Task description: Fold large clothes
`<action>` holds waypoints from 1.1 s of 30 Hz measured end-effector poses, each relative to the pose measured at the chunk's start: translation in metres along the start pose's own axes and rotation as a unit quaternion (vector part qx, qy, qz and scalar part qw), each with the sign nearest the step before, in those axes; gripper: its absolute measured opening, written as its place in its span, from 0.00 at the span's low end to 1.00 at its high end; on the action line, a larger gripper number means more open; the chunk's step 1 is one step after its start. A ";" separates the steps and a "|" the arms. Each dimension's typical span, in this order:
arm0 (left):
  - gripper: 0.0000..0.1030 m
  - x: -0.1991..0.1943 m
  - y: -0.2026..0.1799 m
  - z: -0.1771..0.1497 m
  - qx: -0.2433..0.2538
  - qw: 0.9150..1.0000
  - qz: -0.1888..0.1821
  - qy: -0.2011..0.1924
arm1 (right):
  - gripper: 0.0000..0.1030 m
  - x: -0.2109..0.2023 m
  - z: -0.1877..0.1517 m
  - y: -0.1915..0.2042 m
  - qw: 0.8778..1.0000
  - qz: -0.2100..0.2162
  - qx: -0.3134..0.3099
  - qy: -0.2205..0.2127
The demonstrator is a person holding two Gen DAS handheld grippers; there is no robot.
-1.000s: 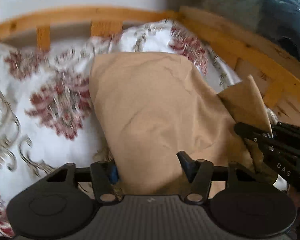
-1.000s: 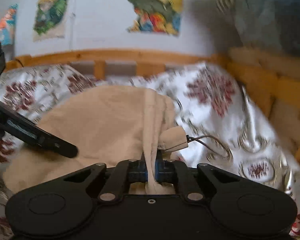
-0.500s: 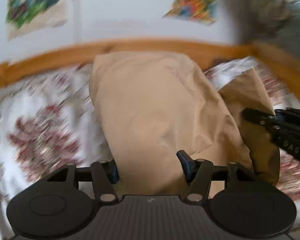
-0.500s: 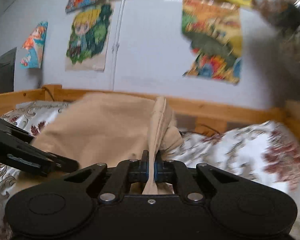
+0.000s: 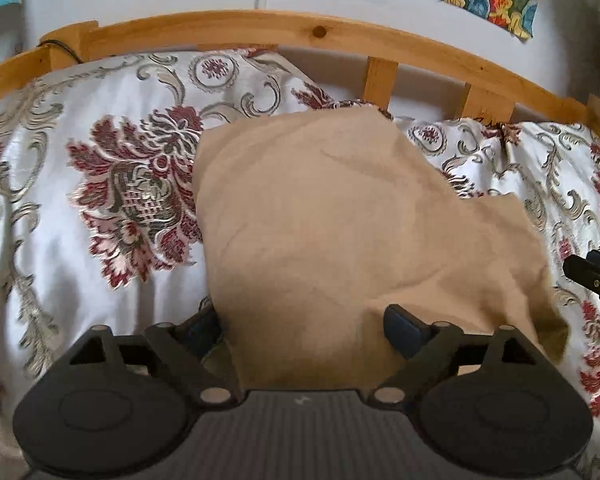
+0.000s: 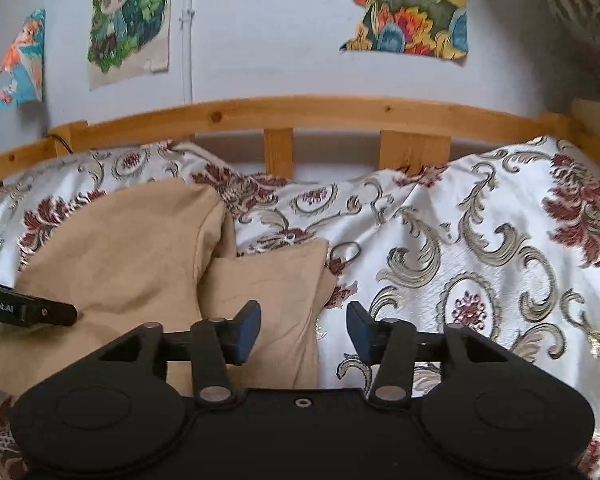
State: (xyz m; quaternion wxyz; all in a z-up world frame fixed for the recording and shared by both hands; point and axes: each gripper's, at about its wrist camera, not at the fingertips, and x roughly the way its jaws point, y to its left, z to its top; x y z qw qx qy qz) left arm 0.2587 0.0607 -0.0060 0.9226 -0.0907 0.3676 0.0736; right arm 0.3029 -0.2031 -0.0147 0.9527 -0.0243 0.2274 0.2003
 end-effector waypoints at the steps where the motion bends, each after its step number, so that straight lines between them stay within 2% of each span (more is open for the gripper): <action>1: 0.93 -0.006 -0.001 -0.001 -0.001 1.000 -0.003 -0.006 | 0.58 -0.008 0.002 0.000 1.000 0.006 0.003 -0.007; 3: 0.98 -0.027 -0.005 -0.004 0.000 1.000 -0.009 -0.027 | 0.64 -0.024 0.005 0.000 1.000 0.015 0.005 -0.021; 8: 0.99 -0.082 -0.019 -0.011 -0.003 0.997 -0.002 -0.075 | 0.77 -0.067 0.012 0.004 0.998 0.033 -0.009 -0.059; 13: 0.99 -0.117 -0.024 -0.024 -0.030 0.997 -0.004 -0.076 | 0.89 -0.117 0.009 0.004 0.995 0.051 -0.007 -0.091; 16: 0.99 -0.134 -0.026 -0.036 -0.021 0.996 -0.016 -0.082 | 0.93 -0.145 0.003 0.003 0.993 0.053 -0.010 -0.104; 19: 0.99 -0.152 -0.028 -0.052 -0.009 0.994 -0.009 -0.106 | 0.99 -0.171 -0.005 0.005 0.992 0.047 -0.018 -0.118; 23: 0.99 -0.172 -0.030 -0.077 -0.012 0.991 0.002 -0.130 | 0.99 -0.194 -0.016 0.006 0.992 0.038 -0.015 -0.123; 29: 0.99 -0.182 -0.035 -0.109 0.018 0.992 0.012 -0.128 | 0.99 -0.222 -0.034 0.005 0.992 0.009 -0.005 -0.125; 33: 1.00 -0.184 -0.035 -0.123 0.020 0.991 0.020 -0.132 | 0.99 -0.240 -0.050 0.010 0.989 -0.016 -0.018 -0.144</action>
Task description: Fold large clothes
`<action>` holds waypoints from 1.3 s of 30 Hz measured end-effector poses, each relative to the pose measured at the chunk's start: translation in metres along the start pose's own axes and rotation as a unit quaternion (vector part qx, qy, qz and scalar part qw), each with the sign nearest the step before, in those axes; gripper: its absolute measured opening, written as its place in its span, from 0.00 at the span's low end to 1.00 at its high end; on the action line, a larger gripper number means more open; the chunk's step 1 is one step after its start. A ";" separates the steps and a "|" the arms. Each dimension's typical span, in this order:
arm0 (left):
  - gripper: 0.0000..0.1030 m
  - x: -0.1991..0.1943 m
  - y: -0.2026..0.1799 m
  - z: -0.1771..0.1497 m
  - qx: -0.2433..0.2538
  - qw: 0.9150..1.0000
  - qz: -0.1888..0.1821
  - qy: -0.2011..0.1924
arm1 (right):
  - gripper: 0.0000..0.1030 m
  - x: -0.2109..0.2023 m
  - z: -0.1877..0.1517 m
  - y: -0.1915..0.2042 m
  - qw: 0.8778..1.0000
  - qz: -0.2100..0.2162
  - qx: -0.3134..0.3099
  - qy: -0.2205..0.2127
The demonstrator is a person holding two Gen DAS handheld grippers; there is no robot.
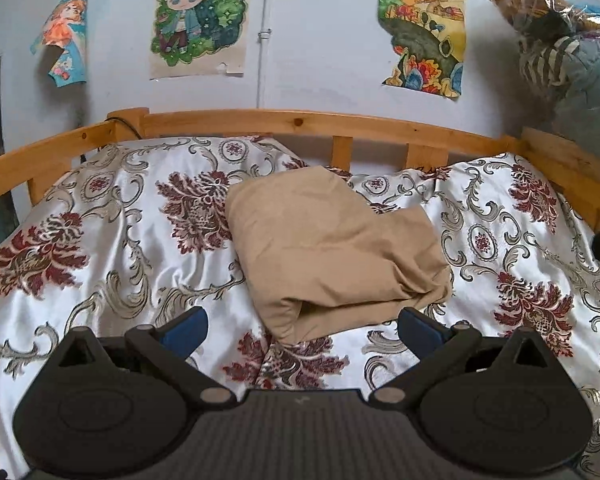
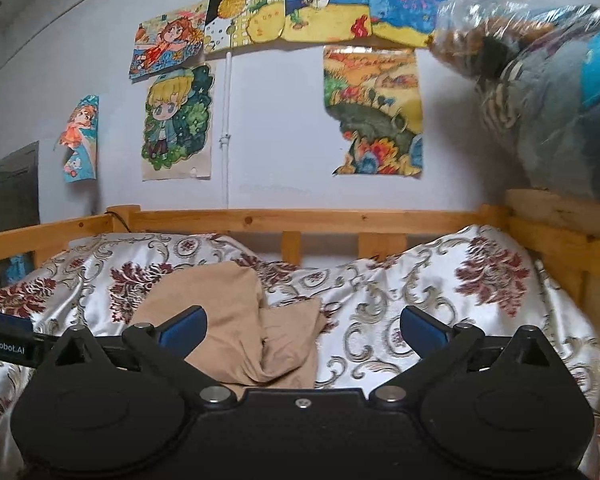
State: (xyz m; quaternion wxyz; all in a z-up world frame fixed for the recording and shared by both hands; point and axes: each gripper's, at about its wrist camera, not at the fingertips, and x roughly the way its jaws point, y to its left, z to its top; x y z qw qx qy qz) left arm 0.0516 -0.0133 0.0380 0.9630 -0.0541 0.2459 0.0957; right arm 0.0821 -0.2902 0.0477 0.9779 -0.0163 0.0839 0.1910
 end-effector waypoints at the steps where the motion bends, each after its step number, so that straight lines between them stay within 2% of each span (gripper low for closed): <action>1: 1.00 -0.001 0.000 -0.002 -0.004 1.000 0.000 -0.002 | 0.99 -0.006 -0.003 0.002 1.000 -0.004 -0.006 -0.006; 4: 0.99 -0.001 0.002 -0.009 -0.010 1.000 0.001 -0.001 | 0.99 -0.015 -0.014 0.007 1.000 -0.001 -0.012 -0.004; 11: 0.99 0.003 0.005 -0.023 -0.009 1.000 0.017 0.007 | 0.99 0.001 -0.039 0.006 0.998 0.005 -0.005 0.064; 15: 1.00 0.006 0.006 -0.029 -0.013 1.000 0.019 0.016 | 0.99 0.013 -0.051 0.004 0.994 -0.010 0.001 0.109; 39: 1.00 0.005 0.007 -0.030 -0.015 0.999 0.025 0.019 | 0.99 0.013 -0.051 0.004 0.994 -0.006 0.002 0.107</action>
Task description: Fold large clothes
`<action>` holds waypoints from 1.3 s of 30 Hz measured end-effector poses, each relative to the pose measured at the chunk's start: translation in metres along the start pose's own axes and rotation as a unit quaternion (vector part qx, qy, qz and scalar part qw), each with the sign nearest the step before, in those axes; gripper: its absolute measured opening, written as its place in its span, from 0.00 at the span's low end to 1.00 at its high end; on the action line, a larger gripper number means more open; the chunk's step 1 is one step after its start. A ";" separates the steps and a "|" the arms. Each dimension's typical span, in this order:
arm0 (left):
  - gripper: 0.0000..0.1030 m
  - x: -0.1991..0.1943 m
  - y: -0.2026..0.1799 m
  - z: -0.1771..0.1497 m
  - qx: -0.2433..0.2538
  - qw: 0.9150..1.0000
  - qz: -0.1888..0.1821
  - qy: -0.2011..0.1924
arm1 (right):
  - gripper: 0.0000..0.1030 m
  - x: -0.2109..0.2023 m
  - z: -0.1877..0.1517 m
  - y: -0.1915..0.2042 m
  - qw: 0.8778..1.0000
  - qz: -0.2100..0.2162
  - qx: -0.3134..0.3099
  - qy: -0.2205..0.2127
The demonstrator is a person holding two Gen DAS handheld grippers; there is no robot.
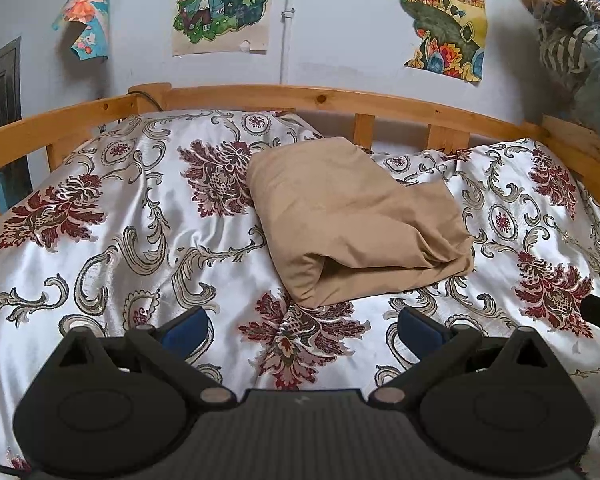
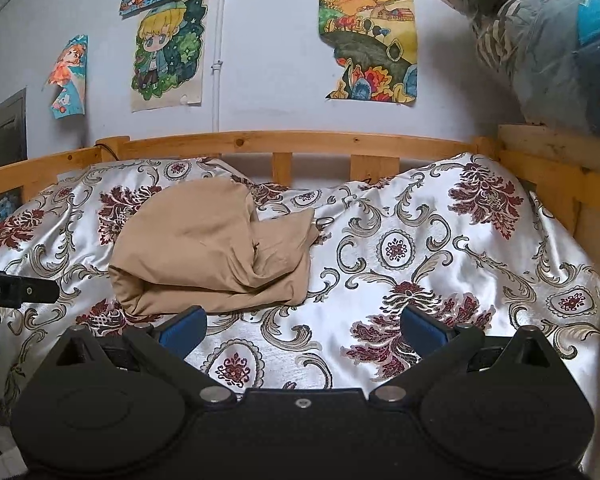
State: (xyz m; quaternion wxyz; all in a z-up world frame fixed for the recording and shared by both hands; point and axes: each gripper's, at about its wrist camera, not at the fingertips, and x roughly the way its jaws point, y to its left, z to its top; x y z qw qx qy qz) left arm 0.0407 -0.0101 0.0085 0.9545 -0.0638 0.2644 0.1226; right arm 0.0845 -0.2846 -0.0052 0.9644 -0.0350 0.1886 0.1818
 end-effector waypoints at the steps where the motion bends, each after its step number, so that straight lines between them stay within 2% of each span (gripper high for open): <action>1: 1.00 0.000 0.000 0.000 0.000 1.000 0.000 0.000 | 0.99 0.000 0.000 0.000 1.000 0.000 0.000 0.000; 39: 1.00 0.000 -0.003 -0.004 0.004 1.000 -0.005 0.007 | 0.99 0.000 0.000 0.000 1.000 0.000 0.001 0.001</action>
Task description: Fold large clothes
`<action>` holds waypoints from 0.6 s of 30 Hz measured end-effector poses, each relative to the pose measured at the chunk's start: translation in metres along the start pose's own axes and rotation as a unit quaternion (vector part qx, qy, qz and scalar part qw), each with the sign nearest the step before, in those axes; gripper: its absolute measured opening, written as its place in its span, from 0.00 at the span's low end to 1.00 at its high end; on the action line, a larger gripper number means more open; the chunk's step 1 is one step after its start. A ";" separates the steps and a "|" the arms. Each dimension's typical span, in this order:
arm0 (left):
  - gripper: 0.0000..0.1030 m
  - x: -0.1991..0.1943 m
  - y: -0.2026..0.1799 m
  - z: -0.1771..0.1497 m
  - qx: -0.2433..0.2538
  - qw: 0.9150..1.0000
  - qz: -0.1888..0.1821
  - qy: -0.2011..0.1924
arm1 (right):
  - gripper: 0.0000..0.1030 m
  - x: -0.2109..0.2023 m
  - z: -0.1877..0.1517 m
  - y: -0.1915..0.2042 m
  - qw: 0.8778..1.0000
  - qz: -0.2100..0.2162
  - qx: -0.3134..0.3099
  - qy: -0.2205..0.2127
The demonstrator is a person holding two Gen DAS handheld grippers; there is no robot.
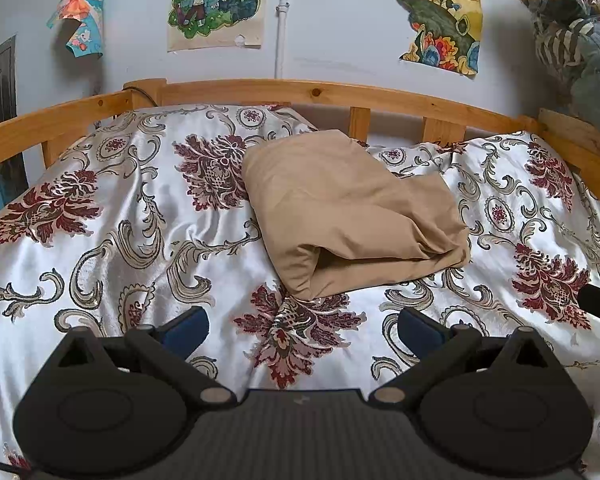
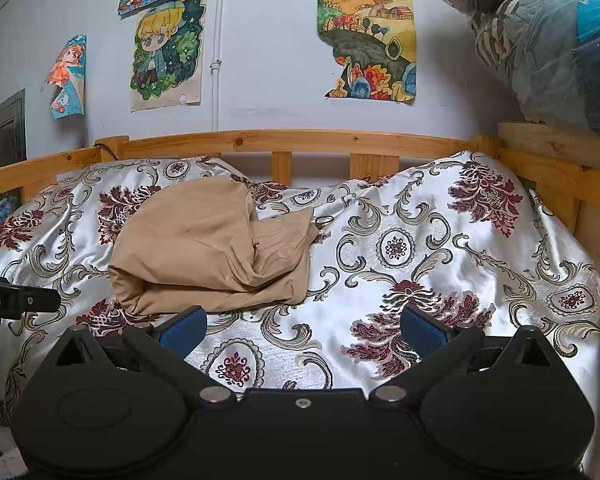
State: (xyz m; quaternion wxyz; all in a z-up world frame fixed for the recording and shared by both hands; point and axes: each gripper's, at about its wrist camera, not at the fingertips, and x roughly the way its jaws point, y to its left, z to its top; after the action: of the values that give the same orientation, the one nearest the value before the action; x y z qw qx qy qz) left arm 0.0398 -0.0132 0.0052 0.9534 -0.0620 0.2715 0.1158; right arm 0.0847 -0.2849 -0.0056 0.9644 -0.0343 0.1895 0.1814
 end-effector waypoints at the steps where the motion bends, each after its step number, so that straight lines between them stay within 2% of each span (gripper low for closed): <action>1: 1.00 0.000 0.000 0.000 0.000 1.000 0.000 0.000 | 0.99 0.000 0.000 0.000 1.000 0.000 0.000 0.000; 18: 1.00 0.001 -0.002 -0.003 0.004 1.000 -0.003 0.005 | 0.99 0.001 -0.001 -0.001 1.000 0.001 0.002 0.002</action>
State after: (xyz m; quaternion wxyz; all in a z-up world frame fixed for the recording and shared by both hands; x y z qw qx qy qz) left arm 0.0396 -0.0157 0.0021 0.9527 -0.0600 0.2762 0.1118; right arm 0.0854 -0.2857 -0.0066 0.9638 -0.0323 0.1924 0.1815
